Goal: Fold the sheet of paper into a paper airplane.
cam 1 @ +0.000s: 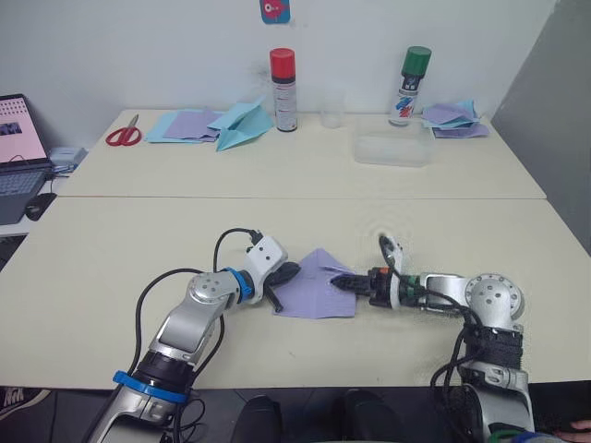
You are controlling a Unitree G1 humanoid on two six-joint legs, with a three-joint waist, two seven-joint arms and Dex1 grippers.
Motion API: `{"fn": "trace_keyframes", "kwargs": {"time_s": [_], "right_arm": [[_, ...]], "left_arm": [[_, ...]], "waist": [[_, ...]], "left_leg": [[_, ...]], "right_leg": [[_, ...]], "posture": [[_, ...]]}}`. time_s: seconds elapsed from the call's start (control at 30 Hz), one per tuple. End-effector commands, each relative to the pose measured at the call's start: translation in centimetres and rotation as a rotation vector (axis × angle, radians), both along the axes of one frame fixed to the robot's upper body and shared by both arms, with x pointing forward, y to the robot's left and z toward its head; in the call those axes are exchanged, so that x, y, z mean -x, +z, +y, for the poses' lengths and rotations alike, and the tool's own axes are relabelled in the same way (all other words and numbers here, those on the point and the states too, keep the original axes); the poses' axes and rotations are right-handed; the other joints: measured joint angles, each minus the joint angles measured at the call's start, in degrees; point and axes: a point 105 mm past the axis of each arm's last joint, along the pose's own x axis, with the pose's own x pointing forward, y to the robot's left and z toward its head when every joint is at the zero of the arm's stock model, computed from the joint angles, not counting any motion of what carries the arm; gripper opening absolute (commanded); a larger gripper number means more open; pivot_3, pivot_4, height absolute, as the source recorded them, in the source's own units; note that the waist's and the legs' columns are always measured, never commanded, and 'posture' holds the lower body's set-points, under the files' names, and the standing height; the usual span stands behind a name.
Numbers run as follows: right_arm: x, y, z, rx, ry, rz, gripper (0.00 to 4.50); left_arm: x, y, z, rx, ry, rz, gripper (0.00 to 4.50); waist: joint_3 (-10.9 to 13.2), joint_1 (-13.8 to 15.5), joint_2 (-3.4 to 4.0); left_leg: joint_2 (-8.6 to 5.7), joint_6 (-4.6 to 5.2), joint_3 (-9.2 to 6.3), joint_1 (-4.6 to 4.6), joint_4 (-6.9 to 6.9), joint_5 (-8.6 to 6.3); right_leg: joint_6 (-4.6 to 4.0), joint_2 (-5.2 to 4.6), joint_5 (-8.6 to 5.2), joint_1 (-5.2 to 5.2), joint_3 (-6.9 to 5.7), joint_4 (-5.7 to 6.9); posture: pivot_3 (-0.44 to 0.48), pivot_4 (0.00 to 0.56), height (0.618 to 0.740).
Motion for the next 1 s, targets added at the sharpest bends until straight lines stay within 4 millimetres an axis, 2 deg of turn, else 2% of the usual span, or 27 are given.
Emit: {"fn": "trace_keyframes", "kwargs": {"time_s": [0.03,0.2,0.4,0.63,0.73,0.8,0.93,1.0], "right_arm": [[-0.8,2.2,-0.7,-0.067,-0.013,-0.045,1.99],[-1.2,3.0,-0.3,-0.137,-0.019,-0.036,1.99],[-0.3,2.3,1.2,-0.14,0.007,-0.005,1.99],[-0.7,2.5,-1.3,-0.037,-0.011,-0.033,1.99],[-0.2,2.1,-2.4,0.007,0.006,-0.025,1.99],[0.9,1.4,-2.8,0.023,0.032,-0.002,1.99],[2.3,-0.5,-2.5,0.017,0.036,0.067,1.99],[2.4,-0.8,-1.5,-0.003,0.027,0.077,1.99]], "left_arm": [[0.7,-3.3,1.3,-0.069,0.048,0.115,0.0],[0.6,-3.3,1.4,-0.069,0.051,0.113,0.0],[0.3,-3.2,1.7,-0.077,0.061,0.113,0.0],[0.4,-3.3,2.1,-0.084,0.063,0.114,0.0],[0.5,-3.3,2.0,-0.083,0.063,0.115,0.0],[0.6,-3.3,2.0,-0.082,0.063,0.115,0.0],[0.6,-3.4,2.0,-0.08,0.066,0.116,0.0],[0.6,-3.3,2.0,-0.08,0.066,0.116,0.0]], "waist": [[0.0,0.0,0.0],[0.0,0.0,0.01],[0.0,0.0,0.05],[0.1,-0.1,0.07],[0.1,-0.2,0.1],[0.1,-0.2,0.08],[0.1,-0.2,0.1],[0.1,-0.6,0.13]], "left_leg": [[0.0,0.0,0.0,0.0,0.0,0.0],[0.0,0.0,0.01,0.0,-0.01,0.0],[0.02,0.0,-0.01,-0.01,-0.03,0.0],[0.03,0.0,0.0,-0.03,-0.03,0.0],[0.03,0.01,-0.01,-0.02,-0.06,0.0],[0.03,0.01,-0.01,-0.02,-0.07,0.0],[0.05,0.01,-0.02,-0.02,-0.18,-0.01],[0.06,0.01,-0.06,0.0,-0.18,-0.01]], "right_leg": [[0.0,0.0,0.0,0.0,0.0,-0.01],[0.0,0.0,0.0,0.0,-0.05,-0.01],[0.0,0.0,0.0,0.0,-0.09,-0.01],[0.0,-0.02,0.0,-0.02,0.05,-0.07],[0.0,-0.02,0.0,-0.02,0.03,-0.08],[0.0,-0.02,-0.01,-0.01,0.01,-0.08],[-0.07,-0.03,-0.05,-0.01,-0.04,-0.12],[-0.06,-0.02,-0.04,-0.02,-0.03,-0.08]], "posture": [[0.0,0.15,0.74],[0.0,0.15,0.74],[0.0,0.15,0.74],[0.0,0.15,0.74],[0.0,0.15,0.74],[0.0,0.15,0.74],[0.0,0.15,0.74],[0.0,0.15,0.74]]}}
